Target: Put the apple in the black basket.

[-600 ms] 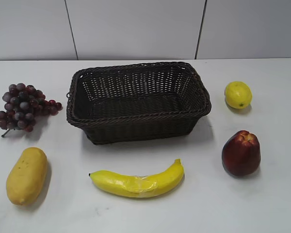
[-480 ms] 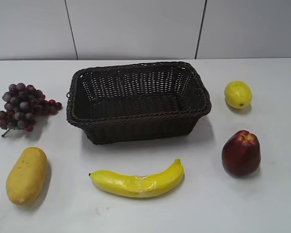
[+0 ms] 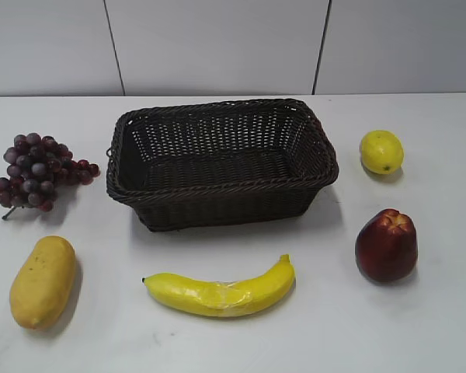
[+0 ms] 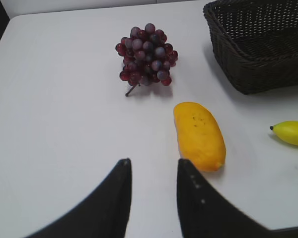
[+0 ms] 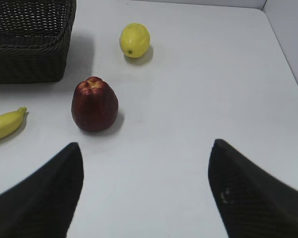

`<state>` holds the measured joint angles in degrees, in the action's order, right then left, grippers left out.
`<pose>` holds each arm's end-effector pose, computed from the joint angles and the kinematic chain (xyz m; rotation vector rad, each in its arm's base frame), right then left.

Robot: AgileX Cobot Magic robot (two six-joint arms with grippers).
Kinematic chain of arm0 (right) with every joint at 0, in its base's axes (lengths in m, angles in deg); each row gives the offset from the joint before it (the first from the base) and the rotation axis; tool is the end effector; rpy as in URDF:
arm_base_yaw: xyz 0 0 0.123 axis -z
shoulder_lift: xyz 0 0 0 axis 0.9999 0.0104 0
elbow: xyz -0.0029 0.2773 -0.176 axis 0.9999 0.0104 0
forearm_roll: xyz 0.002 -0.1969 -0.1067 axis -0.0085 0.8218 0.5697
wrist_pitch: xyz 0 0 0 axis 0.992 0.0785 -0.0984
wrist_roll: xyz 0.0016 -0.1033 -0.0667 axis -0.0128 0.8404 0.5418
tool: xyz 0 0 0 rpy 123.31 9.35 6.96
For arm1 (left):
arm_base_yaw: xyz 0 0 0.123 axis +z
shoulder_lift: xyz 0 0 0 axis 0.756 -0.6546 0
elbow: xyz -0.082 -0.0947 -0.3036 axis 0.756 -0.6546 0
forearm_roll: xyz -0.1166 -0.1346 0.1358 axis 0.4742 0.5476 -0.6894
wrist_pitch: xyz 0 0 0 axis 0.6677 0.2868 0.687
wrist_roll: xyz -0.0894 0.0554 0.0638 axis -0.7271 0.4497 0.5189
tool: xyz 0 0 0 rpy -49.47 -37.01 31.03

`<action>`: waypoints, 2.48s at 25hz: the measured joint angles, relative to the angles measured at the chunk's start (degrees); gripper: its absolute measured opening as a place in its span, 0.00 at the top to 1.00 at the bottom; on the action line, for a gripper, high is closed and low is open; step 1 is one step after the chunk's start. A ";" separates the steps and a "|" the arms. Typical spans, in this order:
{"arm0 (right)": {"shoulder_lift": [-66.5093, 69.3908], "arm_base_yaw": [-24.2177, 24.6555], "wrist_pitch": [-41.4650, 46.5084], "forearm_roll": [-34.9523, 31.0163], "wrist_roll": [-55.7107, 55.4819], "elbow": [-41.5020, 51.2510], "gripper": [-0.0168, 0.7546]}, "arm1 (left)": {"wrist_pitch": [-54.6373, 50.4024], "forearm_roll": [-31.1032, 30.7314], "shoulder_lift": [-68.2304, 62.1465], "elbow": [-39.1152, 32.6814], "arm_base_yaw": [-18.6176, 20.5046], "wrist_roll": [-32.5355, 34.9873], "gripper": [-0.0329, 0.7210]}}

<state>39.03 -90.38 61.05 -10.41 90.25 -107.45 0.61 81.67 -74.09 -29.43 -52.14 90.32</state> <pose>-0.0438 0.0057 0.2521 -0.1009 2.0105 0.0324 -0.0473 -0.0167 0.2427 0.2274 2.0607 -0.1493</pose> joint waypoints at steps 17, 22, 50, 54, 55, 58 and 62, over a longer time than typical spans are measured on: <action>37.63 0.00 -26.30 -1.88 0.19 -6.37 0.17 | 0.00 0.00 0.00 0.00 0.00 0.00 0.64; 54.47 -2.04 -22.08 -3.42 1.53 -11.53 0.18 | 0.00 0.05 0.00 0.00 0.00 0.00 0.64; 100.15 -16.16 -24.79 0.86 -4.67 -23.52 0.22 | 0.00 0.10 0.00 0.00 0.00 0.00 0.64; 100.48 -16.16 -24.54 0.76 -4.67 -23.88 0.23 | 0.00 0.16 0.00 0.00 0.00 0.00 0.64; 100.48 -16.16 -24.25 0.71 -4.67 -23.88 0.23 | 0.00 0.16 0.00 0.00 0.00 0.00 0.64; 99.81 -16.23 -22.20 0.71 -4.33 -24.38 0.23 | 0.00 0.16 0.00 0.00 0.00 0.00 0.64; 95.97 -16.23 -17.07 0.71 -3.48 -27.38 0.24 | 0.00 0.16 0.00 0.00 0.00 0.00 0.64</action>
<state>135.01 -106.60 43.98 -9.69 86.78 -134.83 0.61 81.83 -74.09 -29.43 -52.14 90.32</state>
